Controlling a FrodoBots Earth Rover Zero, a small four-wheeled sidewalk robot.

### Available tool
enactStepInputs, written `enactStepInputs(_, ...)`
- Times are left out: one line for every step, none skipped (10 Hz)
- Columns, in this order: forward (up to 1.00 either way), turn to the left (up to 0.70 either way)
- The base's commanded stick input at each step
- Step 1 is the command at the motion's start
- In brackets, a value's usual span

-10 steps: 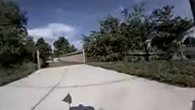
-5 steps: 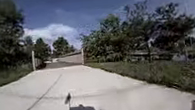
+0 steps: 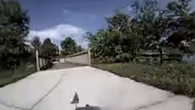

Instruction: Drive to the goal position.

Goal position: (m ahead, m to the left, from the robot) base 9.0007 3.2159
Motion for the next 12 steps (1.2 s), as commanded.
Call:
enactStepInputs(0.85,0.34)
enactStepInputs(0.85,0.34)
enactStepInputs(0.85,0.16)
enactStepInputs(0.85,0.08)
enactStepInputs(0.85,0.02)
enactStepInputs(0.85,0.04)
enactStepInputs(0.85,0.22)
enactStepInputs(0.85,0.34)
enactStepInputs(0.85,0.34)
enactStepInputs(0.85,0.26)
enactStepInputs(0.85,0.03)
enactStepInputs(0.85,0.0)
